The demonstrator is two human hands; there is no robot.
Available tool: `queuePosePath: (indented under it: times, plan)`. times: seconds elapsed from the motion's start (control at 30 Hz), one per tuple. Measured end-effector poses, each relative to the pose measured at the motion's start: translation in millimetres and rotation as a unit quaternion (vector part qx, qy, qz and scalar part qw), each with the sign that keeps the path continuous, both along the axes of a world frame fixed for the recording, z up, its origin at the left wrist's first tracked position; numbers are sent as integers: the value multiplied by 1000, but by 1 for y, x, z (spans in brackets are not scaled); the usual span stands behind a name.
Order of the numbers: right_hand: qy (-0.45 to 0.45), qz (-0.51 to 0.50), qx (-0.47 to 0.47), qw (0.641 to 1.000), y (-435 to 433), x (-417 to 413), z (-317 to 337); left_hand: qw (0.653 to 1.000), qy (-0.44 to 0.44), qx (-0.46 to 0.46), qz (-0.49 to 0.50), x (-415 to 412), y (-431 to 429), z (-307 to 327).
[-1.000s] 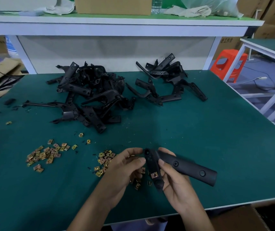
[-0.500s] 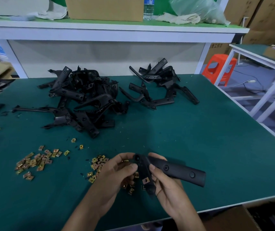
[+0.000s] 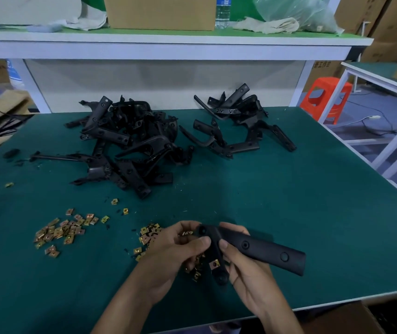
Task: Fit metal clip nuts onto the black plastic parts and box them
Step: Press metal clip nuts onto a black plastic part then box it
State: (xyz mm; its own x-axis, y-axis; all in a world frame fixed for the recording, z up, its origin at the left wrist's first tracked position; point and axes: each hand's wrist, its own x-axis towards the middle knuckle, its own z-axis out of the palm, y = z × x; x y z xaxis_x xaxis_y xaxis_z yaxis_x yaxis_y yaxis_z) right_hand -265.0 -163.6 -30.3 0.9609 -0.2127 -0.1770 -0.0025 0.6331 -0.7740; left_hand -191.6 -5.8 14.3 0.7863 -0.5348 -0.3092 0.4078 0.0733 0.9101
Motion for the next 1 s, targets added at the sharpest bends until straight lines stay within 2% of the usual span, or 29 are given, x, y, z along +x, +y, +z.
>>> queuePosePath:
  times: [0.13, 0.27, 0.47, 0.6, 0.7, 0.77, 0.8, 0.83, 0.87, 1.0]
  plan:
    - [14, -20, 4, 1000, 4, -2, 7, 1000, -8, 10, 20, -3, -2, 3]
    - [5, -50, 43, 998, 0, -23, 15, 996, -58, 70, 11, -13, -17, 3]
    - [23, -208, 103, 972, -50, -111, 3, 971, -166, 130, -116, -31, -51, -8]
    - [72, -362, 213, 905, -110, -198, -8, 956, -89, 148, -237, -16, -69, -25]
    - [106, -501, 224, 829, -167, -250, -4, 945, -147, 168, -237, -21, -79, -35]
    - [81, -595, 289, 746, -198, -272, -7, 944, -195, 167, -208, -34, -78, -34]
    - [72, -618, 321, 714, -208, -277, -11, 945, -201, 161, -200, -39, -77, -30]
    - [76, -630, 333, 698, -213, -280, -17, 948, -204, 153, -190, -42, -74, -29]
    - [83, -629, 325, 702, -214, -277, -22, 951, -204, 154, -173, -42, -72, -28]
    - [152, -571, 183, 785, -191, -240, -29, 963, -181, 161, -116, -39, -52, -24]
